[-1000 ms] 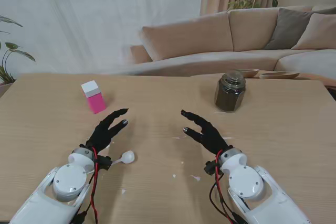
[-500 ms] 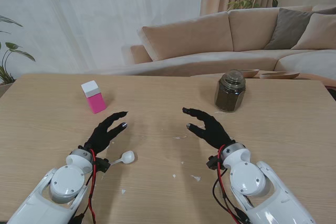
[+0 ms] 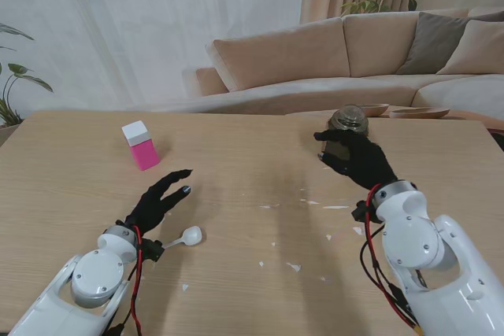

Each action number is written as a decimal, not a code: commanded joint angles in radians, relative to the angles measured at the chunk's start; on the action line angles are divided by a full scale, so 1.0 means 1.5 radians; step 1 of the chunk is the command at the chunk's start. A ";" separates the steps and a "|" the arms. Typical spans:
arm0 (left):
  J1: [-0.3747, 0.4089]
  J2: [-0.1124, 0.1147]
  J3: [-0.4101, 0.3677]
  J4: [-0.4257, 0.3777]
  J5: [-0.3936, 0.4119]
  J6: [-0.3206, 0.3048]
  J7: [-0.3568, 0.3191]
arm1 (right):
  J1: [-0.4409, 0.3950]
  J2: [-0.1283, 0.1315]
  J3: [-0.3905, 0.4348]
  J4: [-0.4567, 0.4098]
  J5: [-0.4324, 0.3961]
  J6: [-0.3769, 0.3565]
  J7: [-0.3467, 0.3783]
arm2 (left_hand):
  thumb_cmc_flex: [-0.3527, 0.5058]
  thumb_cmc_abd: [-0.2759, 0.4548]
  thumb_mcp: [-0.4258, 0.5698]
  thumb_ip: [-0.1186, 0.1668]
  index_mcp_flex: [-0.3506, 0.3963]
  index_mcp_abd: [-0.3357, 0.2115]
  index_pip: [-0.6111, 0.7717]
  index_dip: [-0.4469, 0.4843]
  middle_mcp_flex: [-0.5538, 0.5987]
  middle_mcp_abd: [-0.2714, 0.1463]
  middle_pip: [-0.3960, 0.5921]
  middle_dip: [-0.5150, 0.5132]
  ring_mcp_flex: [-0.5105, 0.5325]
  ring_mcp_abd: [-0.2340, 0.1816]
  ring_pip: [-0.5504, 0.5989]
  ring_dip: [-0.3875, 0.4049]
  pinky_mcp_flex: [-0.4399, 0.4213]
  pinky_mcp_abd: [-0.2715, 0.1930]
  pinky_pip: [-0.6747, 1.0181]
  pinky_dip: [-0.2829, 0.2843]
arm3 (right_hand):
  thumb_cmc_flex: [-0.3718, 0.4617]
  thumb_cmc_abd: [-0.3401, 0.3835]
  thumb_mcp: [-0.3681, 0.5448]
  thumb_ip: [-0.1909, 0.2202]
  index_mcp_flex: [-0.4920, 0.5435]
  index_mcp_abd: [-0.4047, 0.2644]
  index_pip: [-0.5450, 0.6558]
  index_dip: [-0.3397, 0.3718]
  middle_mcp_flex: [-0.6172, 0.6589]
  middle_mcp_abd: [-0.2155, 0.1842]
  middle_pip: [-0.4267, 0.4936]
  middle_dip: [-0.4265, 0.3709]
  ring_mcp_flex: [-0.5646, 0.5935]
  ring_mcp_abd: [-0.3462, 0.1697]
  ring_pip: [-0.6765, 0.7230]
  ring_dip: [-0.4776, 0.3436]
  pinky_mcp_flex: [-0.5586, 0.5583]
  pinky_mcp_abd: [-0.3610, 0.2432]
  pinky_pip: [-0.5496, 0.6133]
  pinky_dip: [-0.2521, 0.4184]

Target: Portion coffee beans from the glass jar into the coffee jar

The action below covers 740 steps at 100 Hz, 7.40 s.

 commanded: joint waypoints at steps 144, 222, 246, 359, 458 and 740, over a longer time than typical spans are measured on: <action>-0.057 -0.001 0.029 0.046 0.009 -0.004 -0.029 | 0.404 0.033 -0.145 0.489 -0.073 -0.066 0.065 | 0.015 0.009 -0.003 0.003 -0.007 -0.030 0.000 0.001 -0.015 -0.020 0.000 -0.001 -0.016 -0.024 -0.003 -0.007 0.000 -0.025 -0.009 -0.011 | -0.003 -0.016 0.014 -0.009 -0.112 -0.068 -0.127 -0.047 -0.123 -0.061 -0.151 -0.094 -0.086 -0.026 -0.142 -0.091 -0.040 -0.026 -0.065 -0.053; -0.047 -0.001 0.005 0.044 0.005 -0.008 -0.029 | 0.447 0.023 -0.186 0.579 -0.025 -0.119 0.042 | 0.017 0.010 -0.003 0.003 -0.007 -0.032 0.001 0.002 -0.014 -0.019 0.001 -0.001 -0.016 -0.025 -0.003 -0.005 0.000 -0.026 -0.008 -0.010 | 0.030 -0.102 0.153 -0.042 0.065 0.029 0.086 0.043 0.096 -0.005 0.045 -0.011 0.148 0.003 0.060 -0.008 0.172 -0.044 0.166 0.009; -0.047 -0.002 0.003 0.047 0.003 -0.012 -0.026 | 0.442 0.023 -0.194 0.576 -0.011 -0.133 0.054 | 0.018 0.009 -0.003 0.003 -0.007 -0.031 0.001 0.001 -0.014 -0.019 0.001 -0.001 -0.016 -0.025 -0.002 -0.005 0.000 -0.027 -0.008 -0.009 | 0.023 -0.105 0.160 -0.045 0.093 0.042 0.104 0.055 0.122 0.003 0.050 -0.006 0.169 0.008 0.071 -0.002 0.189 -0.047 0.180 0.009; -0.052 -0.005 0.008 0.055 -0.015 -0.033 -0.024 | 0.430 0.002 -0.308 0.541 0.074 -0.305 0.033 | 0.018 0.009 -0.003 0.003 -0.006 -0.028 0.001 0.000 -0.013 -0.018 0.001 -0.001 -0.016 -0.024 -0.003 -0.005 0.000 -0.026 -0.008 -0.010 | 0.014 -0.082 0.125 -0.042 0.084 0.032 0.074 0.060 0.127 0.000 0.027 -0.003 0.179 0.010 0.059 0.003 0.181 -0.043 0.176 0.003; -0.045 -0.004 0.005 0.047 -0.020 -0.041 -0.024 | 0.437 -0.011 -0.371 0.527 0.064 -0.382 -0.016 | 0.019 0.008 -0.003 0.003 -0.005 -0.028 0.000 0.000 -0.012 -0.018 0.001 -0.002 -0.016 -0.023 -0.002 -0.005 0.000 -0.026 -0.008 -0.011 | -0.004 -0.054 0.090 -0.038 0.048 -0.015 0.035 0.053 0.105 -0.012 -0.002 -0.009 0.156 0.014 0.032 -0.002 0.148 -0.019 0.156 0.005; -0.022 -0.002 -0.019 0.018 -0.025 -0.047 -0.028 | 0.581 -0.069 -0.517 0.638 -0.035 -0.360 -0.207 | 0.023 0.002 -0.002 0.003 -0.001 -0.025 0.003 -0.001 -0.011 -0.016 0.001 -0.002 -0.016 -0.024 -0.003 -0.007 0.000 -0.026 -0.008 -0.009 | 0.298 -0.303 0.438 -0.113 0.263 0.016 0.212 0.133 0.315 0.020 0.126 0.102 0.394 0.029 0.221 0.126 0.473 -0.134 0.347 -0.037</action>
